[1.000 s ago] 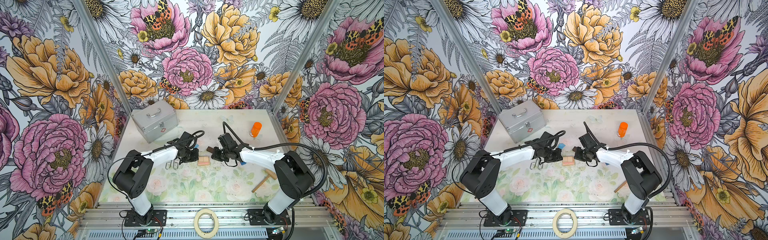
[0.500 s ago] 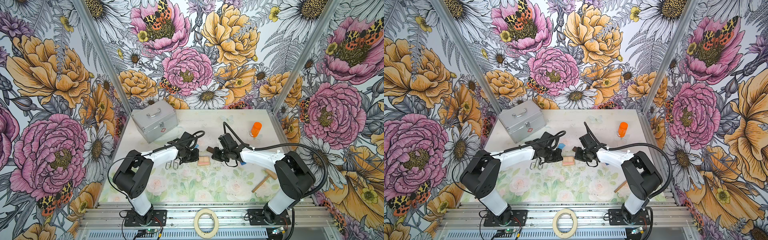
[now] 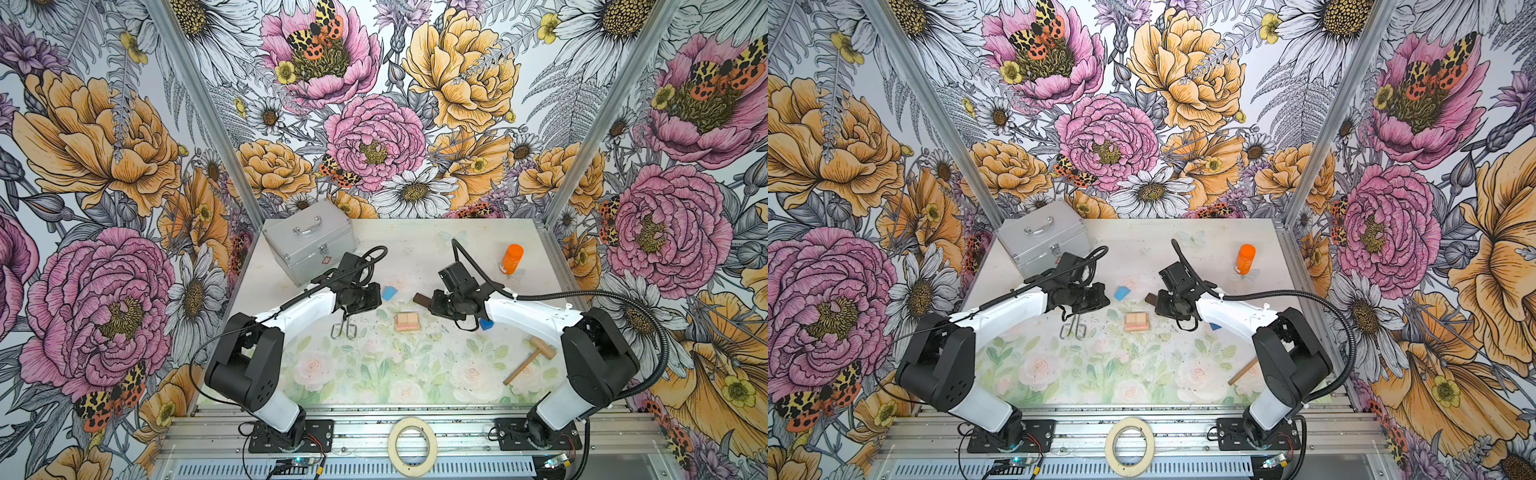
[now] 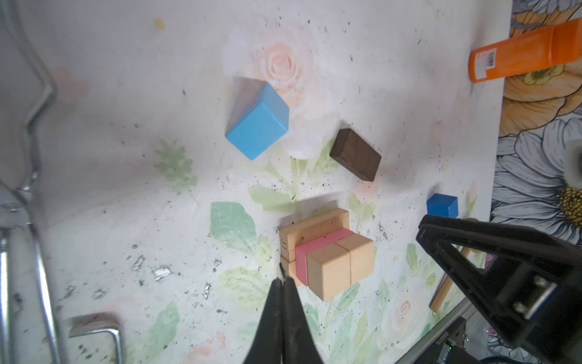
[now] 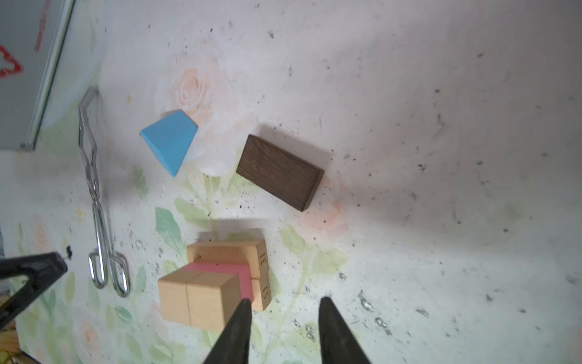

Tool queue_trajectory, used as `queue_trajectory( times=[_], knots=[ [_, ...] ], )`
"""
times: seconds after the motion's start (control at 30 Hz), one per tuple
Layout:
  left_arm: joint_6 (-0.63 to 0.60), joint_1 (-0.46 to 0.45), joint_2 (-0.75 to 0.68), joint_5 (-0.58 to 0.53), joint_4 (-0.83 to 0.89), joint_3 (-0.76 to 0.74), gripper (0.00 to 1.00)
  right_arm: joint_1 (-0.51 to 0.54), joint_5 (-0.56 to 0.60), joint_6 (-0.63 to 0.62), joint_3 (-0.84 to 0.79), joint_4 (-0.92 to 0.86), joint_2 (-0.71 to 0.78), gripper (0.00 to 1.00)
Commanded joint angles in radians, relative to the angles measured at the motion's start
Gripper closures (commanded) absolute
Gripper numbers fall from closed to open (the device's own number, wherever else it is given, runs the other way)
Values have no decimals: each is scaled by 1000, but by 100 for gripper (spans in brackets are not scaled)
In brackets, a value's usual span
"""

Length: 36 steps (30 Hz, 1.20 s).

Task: Build the wood block tower
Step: 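Move the right gripper over the dark brown block while the left gripper rises away, then lower the right gripper around the dark brown block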

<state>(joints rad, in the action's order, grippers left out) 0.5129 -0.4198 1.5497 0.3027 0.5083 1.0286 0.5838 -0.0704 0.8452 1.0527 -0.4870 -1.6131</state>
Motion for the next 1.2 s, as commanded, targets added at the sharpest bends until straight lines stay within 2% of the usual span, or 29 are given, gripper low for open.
queue_trajectory(
  times=[0.0,0.1,0.3,0.63,1.17],
  knots=[
    [-62,37,-68,-19,48,55,100,23,119,55,86,-87,-31,41],
    [-79,67,-113,-9,65,74,100,46,181,96,161,-145,-98,29],
    [-82,102,-183,-9,69,65,100,69,241,176,291,-182,-264,19],
    [-95,105,-229,-55,70,46,100,67,314,326,344,-183,-356,17],
    [-99,121,-214,-57,70,45,100,54,231,321,446,-183,-451,16]
  ],
)
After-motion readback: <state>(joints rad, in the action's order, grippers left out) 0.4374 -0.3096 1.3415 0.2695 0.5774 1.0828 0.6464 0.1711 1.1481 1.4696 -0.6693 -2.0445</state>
